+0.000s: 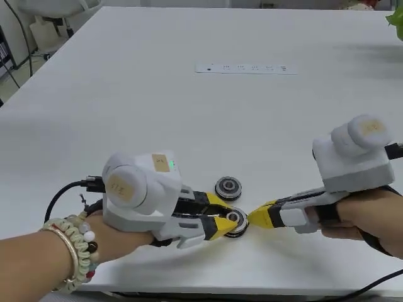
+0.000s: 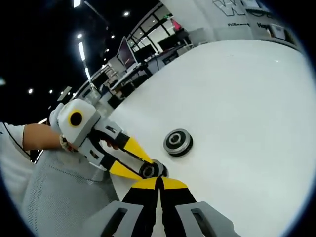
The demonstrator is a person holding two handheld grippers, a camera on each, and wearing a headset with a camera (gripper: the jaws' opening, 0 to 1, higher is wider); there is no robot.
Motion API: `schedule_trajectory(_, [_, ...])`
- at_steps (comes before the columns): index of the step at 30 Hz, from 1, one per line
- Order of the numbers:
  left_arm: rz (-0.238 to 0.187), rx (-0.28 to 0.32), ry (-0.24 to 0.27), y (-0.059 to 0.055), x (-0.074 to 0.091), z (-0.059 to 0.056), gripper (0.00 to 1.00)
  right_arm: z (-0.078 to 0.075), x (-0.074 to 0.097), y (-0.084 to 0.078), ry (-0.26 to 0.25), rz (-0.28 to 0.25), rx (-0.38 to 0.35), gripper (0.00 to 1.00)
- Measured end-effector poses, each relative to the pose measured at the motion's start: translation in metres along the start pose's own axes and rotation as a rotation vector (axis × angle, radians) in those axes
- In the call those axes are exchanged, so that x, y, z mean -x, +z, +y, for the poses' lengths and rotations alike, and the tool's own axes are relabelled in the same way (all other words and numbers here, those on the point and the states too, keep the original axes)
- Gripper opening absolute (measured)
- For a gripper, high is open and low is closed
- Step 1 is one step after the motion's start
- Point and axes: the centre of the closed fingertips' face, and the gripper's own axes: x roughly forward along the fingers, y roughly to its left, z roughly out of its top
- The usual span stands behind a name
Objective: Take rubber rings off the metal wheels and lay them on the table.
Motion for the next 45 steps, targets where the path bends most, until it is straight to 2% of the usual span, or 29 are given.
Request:
schedule_trajectory(2, [0.0, -0.002, -0.001, 0.0, 0.0, 0.0, 0.14, 0.001, -0.001, 0.0, -0.002, 0.0, 0.012, 0.0])
schedule_trajectory(7, [0.0, -0.006, 0.0, 0.0, 0.0, 0.0, 0.14, 0.007, -0.001, -0.001, 0.005, 0.0, -0.045, 0.0])
schedule_trajectory(14, [-0.007, 0.006, 0.004, 0.0, 0.001, 0.0, 0.14, 0.012, -0.002, 0.0, 0.017, -0.01, -0.078, 0.0])
schedule_trajectory(24, [-0.009, 0.003, 0.001, 0.0, 0.001, 0.0, 0.14, 0.02, -0.006, 0.002, 0.037, -0.011, -0.078, 0.0])
schedule_trajectory(45, [-0.004, -0.002, -0.002, 0.0, 0.001, -0.001, 0.14, 0.023, -0.004, 0.005, 0.06, -0.018, -0.055, 0.0])
